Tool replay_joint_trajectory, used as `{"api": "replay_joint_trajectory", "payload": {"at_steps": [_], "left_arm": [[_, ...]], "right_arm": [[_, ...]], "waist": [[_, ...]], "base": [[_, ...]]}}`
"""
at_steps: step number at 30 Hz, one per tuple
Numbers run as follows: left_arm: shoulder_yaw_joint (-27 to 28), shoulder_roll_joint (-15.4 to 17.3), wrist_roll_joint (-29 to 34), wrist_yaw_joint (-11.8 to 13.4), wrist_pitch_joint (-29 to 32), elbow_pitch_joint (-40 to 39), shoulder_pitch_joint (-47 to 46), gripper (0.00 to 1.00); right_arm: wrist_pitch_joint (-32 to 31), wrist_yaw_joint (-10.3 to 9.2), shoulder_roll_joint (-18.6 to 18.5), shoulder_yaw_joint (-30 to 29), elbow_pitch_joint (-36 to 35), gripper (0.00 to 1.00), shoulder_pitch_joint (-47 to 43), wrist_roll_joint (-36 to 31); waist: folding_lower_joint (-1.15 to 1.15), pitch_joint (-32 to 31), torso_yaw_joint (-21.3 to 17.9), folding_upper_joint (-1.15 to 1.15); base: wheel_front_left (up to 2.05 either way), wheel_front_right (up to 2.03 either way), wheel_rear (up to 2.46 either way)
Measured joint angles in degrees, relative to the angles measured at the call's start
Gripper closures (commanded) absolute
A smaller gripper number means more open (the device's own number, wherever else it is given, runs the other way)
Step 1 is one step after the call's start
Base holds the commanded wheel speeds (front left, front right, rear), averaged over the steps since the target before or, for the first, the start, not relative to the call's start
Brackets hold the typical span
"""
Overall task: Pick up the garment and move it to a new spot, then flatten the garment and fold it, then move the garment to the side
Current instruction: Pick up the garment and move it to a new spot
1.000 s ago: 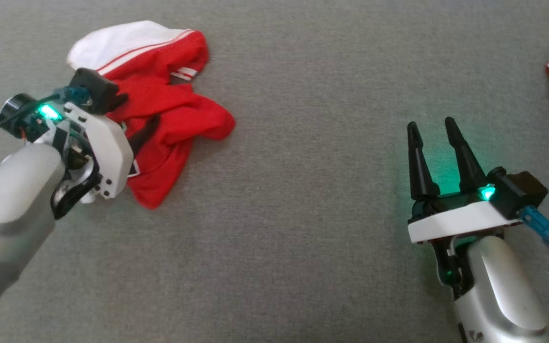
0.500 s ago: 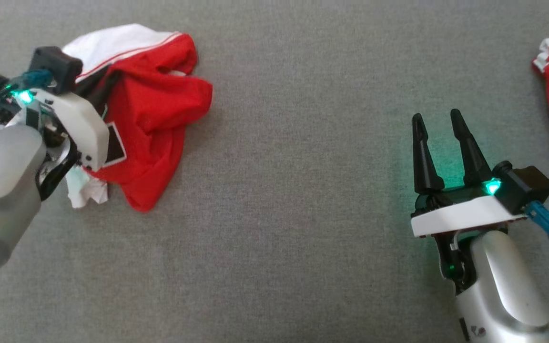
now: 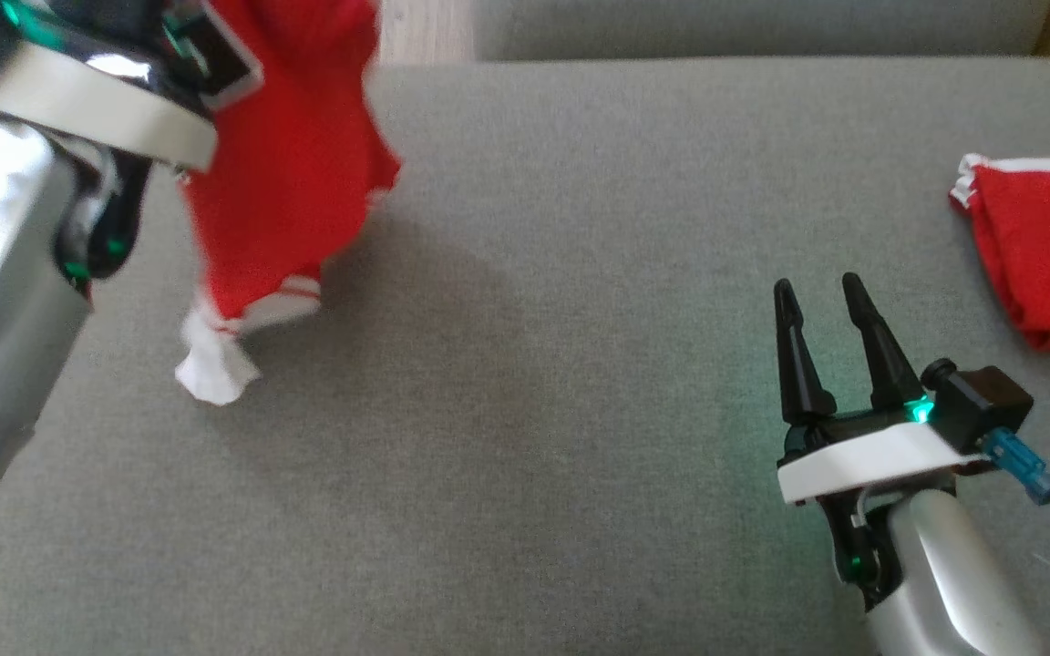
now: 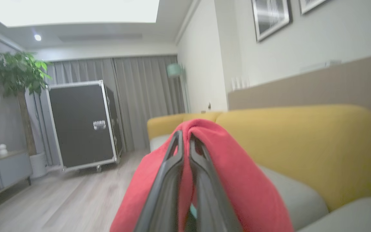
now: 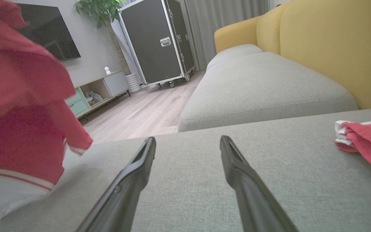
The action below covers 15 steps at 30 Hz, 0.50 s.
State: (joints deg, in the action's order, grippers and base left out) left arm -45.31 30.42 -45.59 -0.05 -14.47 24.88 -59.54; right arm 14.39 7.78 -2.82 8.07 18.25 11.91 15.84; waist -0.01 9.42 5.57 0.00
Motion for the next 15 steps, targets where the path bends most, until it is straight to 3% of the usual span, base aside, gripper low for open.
{"api": "replay_joint_trajectory", "payload": {"at_steps": [5, 15], "left_arm": [[10.46, -0.13, 4.81, 1.15, -0.31, -10.63, 7.37, 1.0], [14.59, -0.99, 9.23, 0.92, -0.31, -17.38, 14.3, 1.0]], "right_arm": [[0.0, 0.0, 0.01, 0.65, 0.55, 0.0, -0.88, 0.91], [0.0, 0.0, 0.02, 2.03, 0.58, 0.0, -1.22, 2.34]], "waist": [[0.0, -2.93, -0.01, 0.0], [0.0, -4.82, -2.51, 0.0]], "base": [[0.0, 0.0, 0.0], [0.0, 0.0, 0.0]]}}
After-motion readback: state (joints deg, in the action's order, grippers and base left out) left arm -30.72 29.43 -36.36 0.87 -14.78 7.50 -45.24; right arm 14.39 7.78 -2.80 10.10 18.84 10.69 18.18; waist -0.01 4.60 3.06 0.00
